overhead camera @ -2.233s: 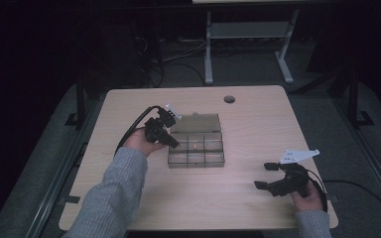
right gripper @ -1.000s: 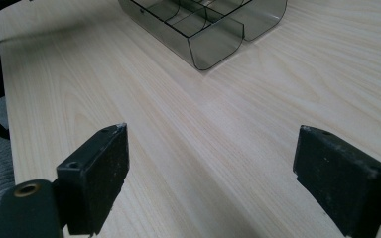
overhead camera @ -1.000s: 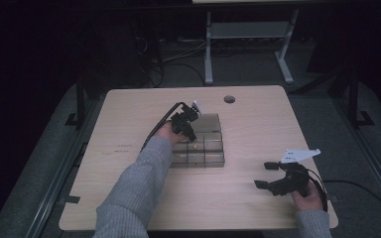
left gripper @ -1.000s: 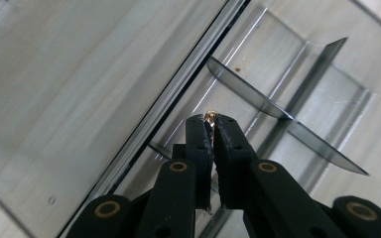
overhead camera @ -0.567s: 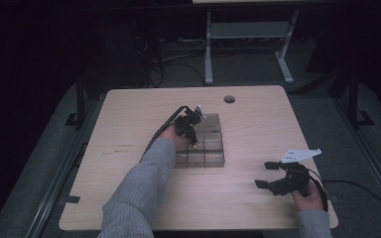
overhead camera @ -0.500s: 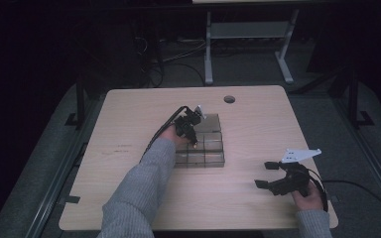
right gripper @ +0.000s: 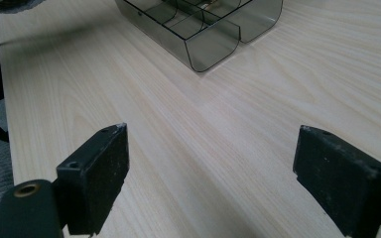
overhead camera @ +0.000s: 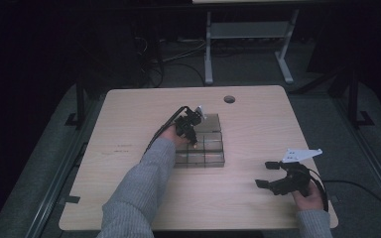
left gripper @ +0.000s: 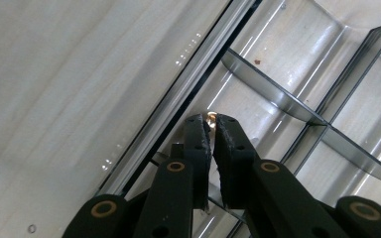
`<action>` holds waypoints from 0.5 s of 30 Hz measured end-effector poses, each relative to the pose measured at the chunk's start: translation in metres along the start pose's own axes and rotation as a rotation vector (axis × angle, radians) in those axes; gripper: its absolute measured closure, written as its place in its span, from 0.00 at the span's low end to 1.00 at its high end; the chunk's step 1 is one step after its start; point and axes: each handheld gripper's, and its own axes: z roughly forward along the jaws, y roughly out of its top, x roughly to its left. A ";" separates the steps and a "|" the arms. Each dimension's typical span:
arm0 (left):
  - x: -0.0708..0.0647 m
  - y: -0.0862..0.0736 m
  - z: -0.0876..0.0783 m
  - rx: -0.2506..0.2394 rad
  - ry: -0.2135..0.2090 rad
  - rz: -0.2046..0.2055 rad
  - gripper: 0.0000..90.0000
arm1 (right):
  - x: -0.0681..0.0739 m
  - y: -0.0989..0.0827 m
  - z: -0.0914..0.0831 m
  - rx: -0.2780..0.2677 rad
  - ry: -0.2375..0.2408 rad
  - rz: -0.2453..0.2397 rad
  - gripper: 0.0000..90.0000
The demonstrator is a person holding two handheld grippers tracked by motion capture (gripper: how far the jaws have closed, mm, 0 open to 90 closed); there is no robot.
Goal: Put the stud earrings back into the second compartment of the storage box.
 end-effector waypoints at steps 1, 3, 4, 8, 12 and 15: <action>0.000 0.000 0.000 -0.001 -0.003 0.000 0.92 | 0.000 0.000 0.000 0.001 -0.001 0.001 0.16; 0.000 0.000 0.000 0.001 0.001 0.003 0.92 | 0.000 0.000 0.000 0.002 -0.003 0.001 0.16; 0.000 0.000 0.000 0.004 0.003 0.005 0.92 | 0.000 0.000 0.000 0.001 -0.002 0.001 0.16; 0.000 -0.001 0.000 0.004 0.003 0.006 0.91 | 0.000 0.000 0.001 0.003 -0.002 0.002 0.16; 0.000 0.000 0.001 0.008 -0.001 0.009 0.89 | 0.000 0.000 0.001 0.006 -0.003 0.001 0.16; 0.000 0.000 0.001 0.004 0.000 0.007 0.88 | -0.001 0.000 0.001 0.003 -0.004 -0.004 0.16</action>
